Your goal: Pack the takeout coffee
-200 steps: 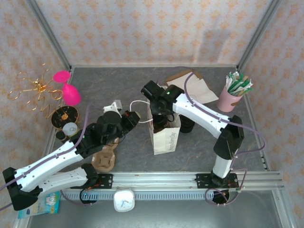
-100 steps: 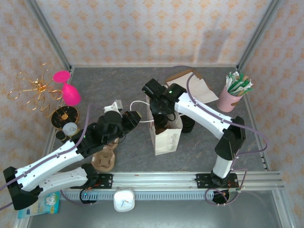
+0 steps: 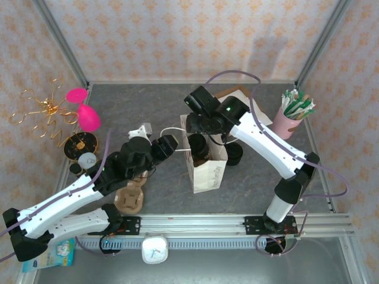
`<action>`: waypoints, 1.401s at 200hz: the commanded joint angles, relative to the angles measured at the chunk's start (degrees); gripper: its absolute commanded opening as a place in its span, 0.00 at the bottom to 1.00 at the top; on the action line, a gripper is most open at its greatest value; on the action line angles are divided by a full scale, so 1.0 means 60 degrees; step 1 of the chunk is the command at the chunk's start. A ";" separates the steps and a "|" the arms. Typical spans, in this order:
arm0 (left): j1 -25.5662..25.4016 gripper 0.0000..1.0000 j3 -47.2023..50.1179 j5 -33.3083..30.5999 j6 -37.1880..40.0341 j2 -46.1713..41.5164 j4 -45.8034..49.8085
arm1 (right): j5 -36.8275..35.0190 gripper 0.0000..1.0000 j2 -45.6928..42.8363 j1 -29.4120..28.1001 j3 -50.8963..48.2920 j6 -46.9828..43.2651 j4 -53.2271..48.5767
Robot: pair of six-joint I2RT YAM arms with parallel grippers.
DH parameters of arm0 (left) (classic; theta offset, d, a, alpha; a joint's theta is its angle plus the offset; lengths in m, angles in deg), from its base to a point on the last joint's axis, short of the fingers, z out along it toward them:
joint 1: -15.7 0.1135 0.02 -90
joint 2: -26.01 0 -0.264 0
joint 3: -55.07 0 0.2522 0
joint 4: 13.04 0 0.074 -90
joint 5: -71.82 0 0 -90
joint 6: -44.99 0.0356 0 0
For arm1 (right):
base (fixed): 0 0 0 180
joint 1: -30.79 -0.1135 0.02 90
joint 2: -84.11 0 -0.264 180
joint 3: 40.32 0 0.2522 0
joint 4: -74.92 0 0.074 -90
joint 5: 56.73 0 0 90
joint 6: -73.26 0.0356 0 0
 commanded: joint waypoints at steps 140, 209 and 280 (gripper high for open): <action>0.0406 0.99 -0.2485 -0.1190 0.2632 -0.0112 0.3017 | -0.0438 0.63 -0.1749 0.2632 0.1722 -0.0544 0.0156; 0.0548 0.99 -0.3296 -0.1397 0.4612 0.0266 0.2857 | 0.0097 0.66 -0.3106 0.5244 -0.1115 -0.0728 0.1581; 0.0546 0.99 -0.3797 -0.1185 0.6420 0.0852 0.2080 | -0.0141 0.69 -0.4322 0.7327 -0.3304 -0.1036 0.1921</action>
